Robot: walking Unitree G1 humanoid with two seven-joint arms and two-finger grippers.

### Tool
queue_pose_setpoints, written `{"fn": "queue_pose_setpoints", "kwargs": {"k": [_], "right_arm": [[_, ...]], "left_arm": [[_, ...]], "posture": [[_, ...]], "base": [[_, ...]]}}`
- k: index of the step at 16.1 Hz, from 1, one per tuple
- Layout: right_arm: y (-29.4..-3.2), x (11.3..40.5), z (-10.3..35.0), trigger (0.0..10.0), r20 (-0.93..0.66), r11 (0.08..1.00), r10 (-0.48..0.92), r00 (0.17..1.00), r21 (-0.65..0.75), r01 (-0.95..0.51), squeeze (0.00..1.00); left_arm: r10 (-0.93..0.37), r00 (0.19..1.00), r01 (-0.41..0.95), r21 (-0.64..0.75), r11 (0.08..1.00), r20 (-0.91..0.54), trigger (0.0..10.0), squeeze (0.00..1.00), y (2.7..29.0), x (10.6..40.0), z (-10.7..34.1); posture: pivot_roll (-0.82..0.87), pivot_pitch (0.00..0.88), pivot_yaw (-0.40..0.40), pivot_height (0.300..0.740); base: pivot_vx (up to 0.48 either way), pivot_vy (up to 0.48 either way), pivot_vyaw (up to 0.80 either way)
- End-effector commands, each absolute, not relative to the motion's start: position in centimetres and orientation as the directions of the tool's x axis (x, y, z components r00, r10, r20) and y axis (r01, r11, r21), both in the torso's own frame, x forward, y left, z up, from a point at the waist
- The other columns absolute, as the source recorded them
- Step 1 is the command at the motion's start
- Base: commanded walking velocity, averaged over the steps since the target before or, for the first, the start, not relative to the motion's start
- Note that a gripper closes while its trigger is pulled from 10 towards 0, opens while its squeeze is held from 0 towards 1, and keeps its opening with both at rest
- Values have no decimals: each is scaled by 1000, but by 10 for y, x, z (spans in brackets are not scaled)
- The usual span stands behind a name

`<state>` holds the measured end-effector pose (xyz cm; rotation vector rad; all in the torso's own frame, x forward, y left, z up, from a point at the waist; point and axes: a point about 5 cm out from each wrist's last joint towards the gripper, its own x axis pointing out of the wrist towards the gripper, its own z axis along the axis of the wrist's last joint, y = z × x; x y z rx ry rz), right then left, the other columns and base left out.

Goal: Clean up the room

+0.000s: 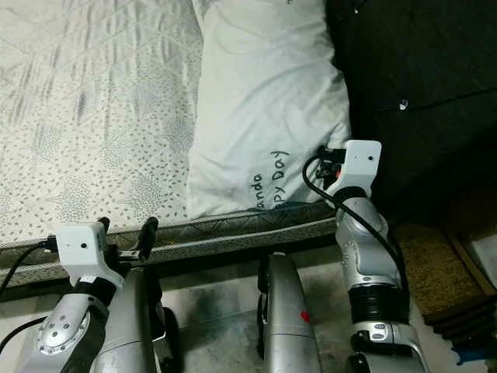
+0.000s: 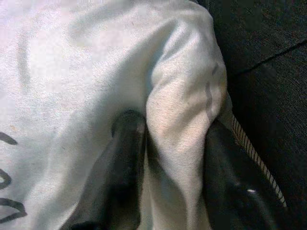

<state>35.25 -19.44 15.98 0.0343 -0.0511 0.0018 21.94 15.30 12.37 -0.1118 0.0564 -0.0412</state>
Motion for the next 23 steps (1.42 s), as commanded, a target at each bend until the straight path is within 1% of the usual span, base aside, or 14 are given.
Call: {"fn": "queue_pose_setpoints", "kwargs": {"k": [1,5,7,11,14,17,20,23], "right_arm": [[-193,355,164,10000,72,999,8,997,50,-12,1000],[-200,364,189,10000,158,999,-22,987,33,17,1000],[-201,365,194,10000,171,999,-30,985,39,23,1000],[-201,362,209,10000,247,1000,-28,969,17,25,1000],[-204,360,219,10000,276,1000,-27,961,9,26,1000],[-203,348,216,10000,283,1000,-28,959,8,27,1000],[-199,334,205,10000,261,998,-43,964,46,33,1000],[-188,326,195,10000,216,999,-19,976,53,8,1000]], "left_arm": [[-24,997,15,-111,994,-74,10000,0,156,216,119],[-10,998,5,-102,995,-55,10000,0,158,217,122],[15,999,-19,-90,996,-43,10000,0,161,217,123],[21,999,-23,-80,997,-26,10000,0,162,223,123],[31,1000,-31,-74,997,-6,10000,0,163,227,126],[70,997,-68,-86,994,25,10000,0,169,225,133],[83,996,-79,-90,993,40,10000,0,171,225,135],[95,994,-90,-90,992,53,10000,0,173,231,136]], "posture": [[-57,268,-42,611],[-59,260,-42,611],[-65,237,-42,611],[-74,186,-33,611],[-79,169,-32,611],[-91,151,-28,611],[-99,129,-22,611],[-109,105,-19,611]], "base": [[0,0,0],[0,0,0],[0,0,0],[0,0,0],[0,0,0],[0,0,0],[0,0,0],[0,0,0]]}}
